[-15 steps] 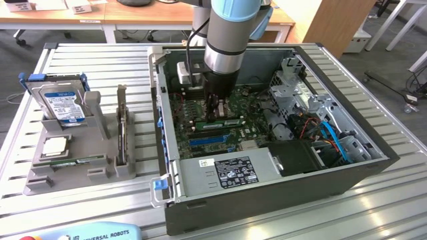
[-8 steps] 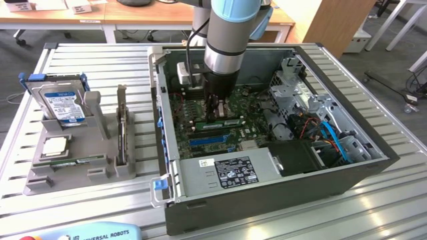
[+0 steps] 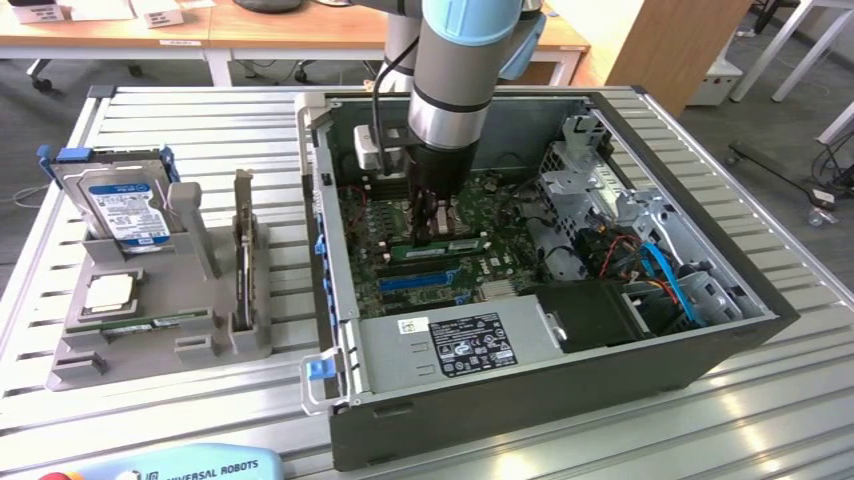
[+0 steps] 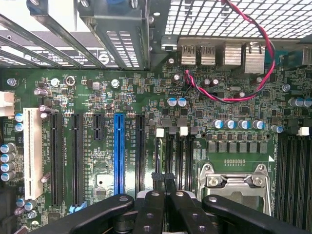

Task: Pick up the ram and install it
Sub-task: 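Press down the ram until it locks into place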

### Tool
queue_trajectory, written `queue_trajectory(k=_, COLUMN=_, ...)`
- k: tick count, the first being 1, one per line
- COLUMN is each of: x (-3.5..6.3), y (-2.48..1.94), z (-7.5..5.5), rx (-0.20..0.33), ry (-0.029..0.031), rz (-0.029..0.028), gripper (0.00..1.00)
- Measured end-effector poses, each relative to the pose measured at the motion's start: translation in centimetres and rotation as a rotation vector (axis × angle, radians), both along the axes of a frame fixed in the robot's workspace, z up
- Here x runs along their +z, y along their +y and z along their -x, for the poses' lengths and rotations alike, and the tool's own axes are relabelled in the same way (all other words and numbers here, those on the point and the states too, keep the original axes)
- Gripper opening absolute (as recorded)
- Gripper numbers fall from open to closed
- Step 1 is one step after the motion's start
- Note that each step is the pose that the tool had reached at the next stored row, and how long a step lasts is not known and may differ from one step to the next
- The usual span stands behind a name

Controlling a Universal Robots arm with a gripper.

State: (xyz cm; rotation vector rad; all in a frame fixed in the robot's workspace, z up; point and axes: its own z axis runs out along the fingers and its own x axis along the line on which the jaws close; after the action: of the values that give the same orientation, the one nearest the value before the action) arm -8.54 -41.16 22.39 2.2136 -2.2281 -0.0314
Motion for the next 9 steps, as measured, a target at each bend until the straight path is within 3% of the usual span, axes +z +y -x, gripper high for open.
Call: queue_trajectory(k=9, x=-0.13, y=0.00, z=0.00, rx=0.000, ry=-0.0001, rz=-0.0004, gripper=0.10)
